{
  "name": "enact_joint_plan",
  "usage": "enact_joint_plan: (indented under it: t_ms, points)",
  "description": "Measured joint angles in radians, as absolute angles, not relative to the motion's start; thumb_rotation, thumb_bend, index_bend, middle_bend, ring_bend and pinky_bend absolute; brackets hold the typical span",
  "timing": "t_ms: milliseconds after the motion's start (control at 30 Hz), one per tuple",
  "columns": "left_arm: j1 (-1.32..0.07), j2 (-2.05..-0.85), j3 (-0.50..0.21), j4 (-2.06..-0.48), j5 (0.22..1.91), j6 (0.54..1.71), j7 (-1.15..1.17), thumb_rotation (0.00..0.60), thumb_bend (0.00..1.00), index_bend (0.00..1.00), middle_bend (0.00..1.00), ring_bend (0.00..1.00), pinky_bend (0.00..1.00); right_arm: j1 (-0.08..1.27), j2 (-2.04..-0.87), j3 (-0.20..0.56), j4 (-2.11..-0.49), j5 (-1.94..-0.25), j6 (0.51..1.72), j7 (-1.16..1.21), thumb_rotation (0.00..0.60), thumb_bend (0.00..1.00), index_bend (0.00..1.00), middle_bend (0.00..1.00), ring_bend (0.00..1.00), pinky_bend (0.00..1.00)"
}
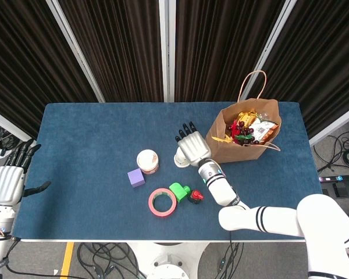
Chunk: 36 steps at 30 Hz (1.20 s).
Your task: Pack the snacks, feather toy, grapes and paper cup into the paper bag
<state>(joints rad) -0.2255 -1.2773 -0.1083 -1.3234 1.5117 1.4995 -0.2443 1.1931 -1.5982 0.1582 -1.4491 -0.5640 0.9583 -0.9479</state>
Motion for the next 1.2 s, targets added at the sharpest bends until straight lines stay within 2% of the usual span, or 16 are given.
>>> enact_joint_plan:
  t_ms: [300, 767, 867, 967, 1200]
  points:
    - [-0.226, -1.277, -0.105, -1.31, 1.522, 1.505, -0.233, 0.6, 0.15, 0.16, 0.14, 0.05, 0.18, 1.214, -1.66, 0.156, -1.359, -0.533, 0.92, -0.947, 0.6, 0.0, 0.23, 0.12, 0.0, 0.0]
    - [-0.223, -1.281, -0.099, -1.292, 1.517, 1.498, -0.248, 0.6, 0.15, 0.16, 0.14, 0.05, 0.18, 1.234, -1.755, 0.153, -1.216, -0.467, 0.841, -0.926, 0.6, 0.0, 0.22, 0.12, 0.0, 0.0]
    - [-0.222, -1.282, -0.099, -1.29, 1.516, 1.498, -0.253, 0.6, 0.15, 0.16, 0.14, 0.05, 0.18, 1.24, -1.762, 0.149, -1.205, -0.447, 0.839, -0.941, 0.6, 0.0, 0.22, 0.14, 0.01, 0.04]
    - [-0.221, -1.283, -0.098, -1.286, 1.516, 1.497, -0.254, 0.6, 0.15, 0.16, 0.14, 0.05, 0.18, 1.242, -1.77, 0.148, -1.194, -0.444, 0.847, -0.947, 0.6, 0.01, 0.28, 0.2, 0.05, 0.13]
    - [-0.22, -1.285, -0.097, -1.282, 1.515, 1.494, -0.257, 0.6, 0.15, 0.16, 0.14, 0.05, 0.18, 1.241, -1.778, 0.149, -1.183, -0.442, 0.838, -0.941, 0.6, 0.11, 0.4, 0.25, 0.11, 0.24]
